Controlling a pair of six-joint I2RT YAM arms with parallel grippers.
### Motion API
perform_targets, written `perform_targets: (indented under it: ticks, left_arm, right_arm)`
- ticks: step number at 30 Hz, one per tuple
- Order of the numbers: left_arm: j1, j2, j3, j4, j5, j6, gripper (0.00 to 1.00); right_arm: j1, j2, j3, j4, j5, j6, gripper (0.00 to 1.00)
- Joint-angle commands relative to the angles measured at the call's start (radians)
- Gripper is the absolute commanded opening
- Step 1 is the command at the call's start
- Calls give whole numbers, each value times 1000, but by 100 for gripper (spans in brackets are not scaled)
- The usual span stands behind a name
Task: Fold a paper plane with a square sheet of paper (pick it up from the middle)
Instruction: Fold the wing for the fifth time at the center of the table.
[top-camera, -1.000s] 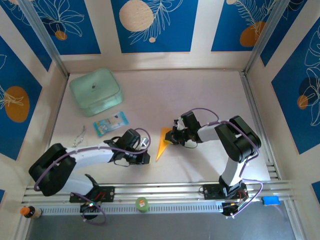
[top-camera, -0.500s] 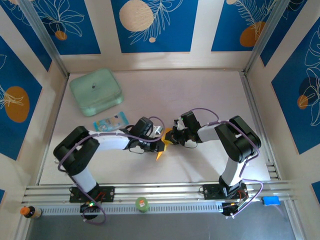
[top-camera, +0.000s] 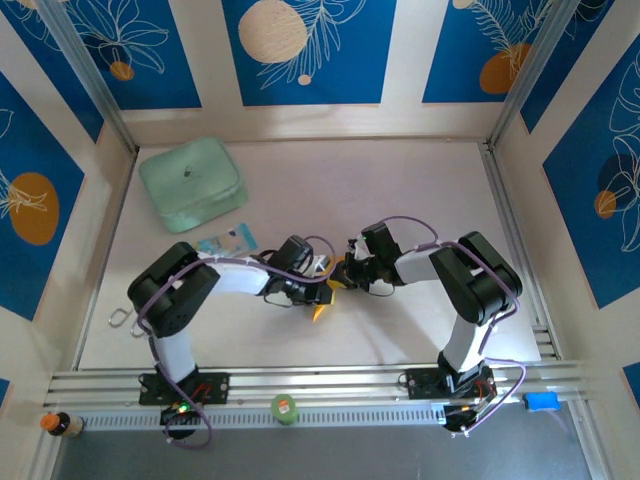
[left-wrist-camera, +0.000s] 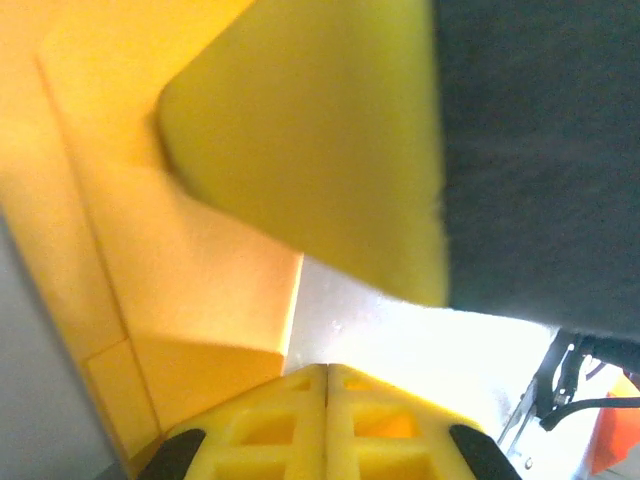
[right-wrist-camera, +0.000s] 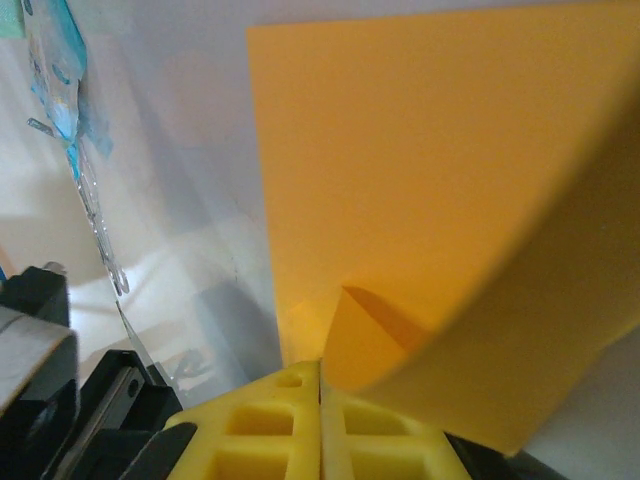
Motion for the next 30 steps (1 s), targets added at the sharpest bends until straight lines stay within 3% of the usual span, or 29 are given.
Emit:
perform_targets:
  ticks: [1, 6, 15, 21, 26, 30]
  left_arm:
    - [-5, -4, -67, -18, -20, -2, 6]
    - [-6, -59, -156, 7, -14, -32, 7]
    - [-7, -172, -206, -204, -52, 44, 9]
    - [-9, -249, -279, -212, -90, 21, 7]
    - [-7, -386, -231, -188, -86, 22, 6]
    - [7, -373, -131, -167, -104, 44, 9]
  right_arm:
    - [1, 67, -45, -165, 128, 10, 8]
    - [-2, 67, -50, -163, 129, 11, 8]
    - [-2, 69, -50, -161, 130, 13, 8]
    - [2, 70, -46, -157, 127, 15, 8]
    - [4, 66, -49, -154, 121, 24, 8]
    - [13, 57, -50, -142, 110, 37, 8]
